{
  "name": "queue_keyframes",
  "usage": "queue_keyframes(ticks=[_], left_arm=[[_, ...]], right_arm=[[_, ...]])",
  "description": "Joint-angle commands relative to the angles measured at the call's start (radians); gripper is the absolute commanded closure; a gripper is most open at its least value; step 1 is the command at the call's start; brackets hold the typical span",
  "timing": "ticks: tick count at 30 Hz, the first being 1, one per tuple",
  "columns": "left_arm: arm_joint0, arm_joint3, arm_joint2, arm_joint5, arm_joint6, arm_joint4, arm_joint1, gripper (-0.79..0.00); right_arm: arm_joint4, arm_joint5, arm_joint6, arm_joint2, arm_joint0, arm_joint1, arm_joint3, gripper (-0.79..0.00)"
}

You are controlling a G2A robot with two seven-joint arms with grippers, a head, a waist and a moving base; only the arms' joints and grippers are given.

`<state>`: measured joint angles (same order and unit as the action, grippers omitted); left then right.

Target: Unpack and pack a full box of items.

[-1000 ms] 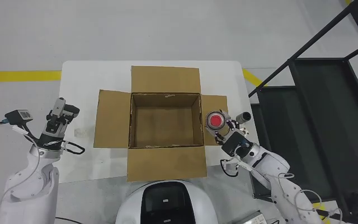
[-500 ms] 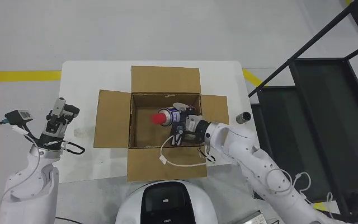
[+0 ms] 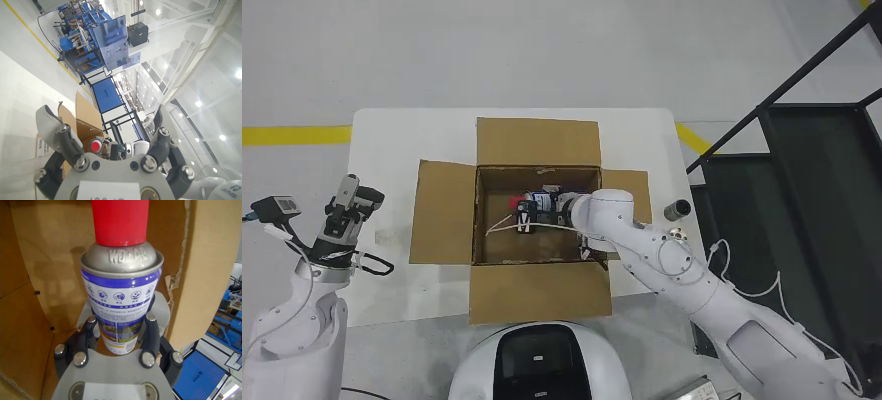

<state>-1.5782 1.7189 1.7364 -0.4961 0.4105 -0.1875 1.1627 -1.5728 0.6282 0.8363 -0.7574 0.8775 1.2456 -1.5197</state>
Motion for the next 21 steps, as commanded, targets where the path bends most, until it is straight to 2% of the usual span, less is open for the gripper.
queue_keyframes(ticks=[1, 3, 4, 5, 6, 14, 18, 21], left_arm=[[0.000, 0.000, 0.000, 0.000, 0.000, 0.000, 0.000, -0.785], [0.000, 0.000, 0.000, 0.000, 0.000, 0.000, 0.000, -0.785], [0.000, 0.000, 0.000, 0.000, 0.000, 0.000, 0.000, -0.785], [0.000, 0.000, 0.000, 0.000, 0.000, 0.000, 0.000, -0.785], [0.000, 0.000, 0.000, 0.000, 0.000, 0.000, 0.000, -0.785], [0.000, 0.000, 0.000, 0.000, 0.000, 0.000, 0.000, -0.785], [0.000, 0.000, 0.000, 0.000, 0.000, 0.000, 0.000, -0.785], [0.000, 0.000, 0.000, 0.000, 0.000, 0.000, 0.000, -0.785]], right_arm=[[0.019, -0.002, 0.020, 0.010, -0.015, 0.008, 0.032, -0.142], [0.026, -0.012, 0.027, 0.020, -0.024, 0.016, 0.057, -0.175], [0.036, -0.012, 0.025, 0.023, -0.027, 0.019, 0.070, -0.354], [0.036, -0.013, 0.028, 0.027, -0.032, 0.022, 0.082, -0.727], [0.043, -0.015, 0.026, 0.030, -0.034, 0.025, 0.092, -0.785], [0.074, -0.009, -0.017, 0.028, -0.031, 0.034, 0.116, -0.785], [0.068, -0.018, -0.040, -0.006, 0.011, 0.021, 0.054, -0.785], [0.115, -0.028, -0.125, -0.075, 0.072, 0.003, -0.040, -0.785]])
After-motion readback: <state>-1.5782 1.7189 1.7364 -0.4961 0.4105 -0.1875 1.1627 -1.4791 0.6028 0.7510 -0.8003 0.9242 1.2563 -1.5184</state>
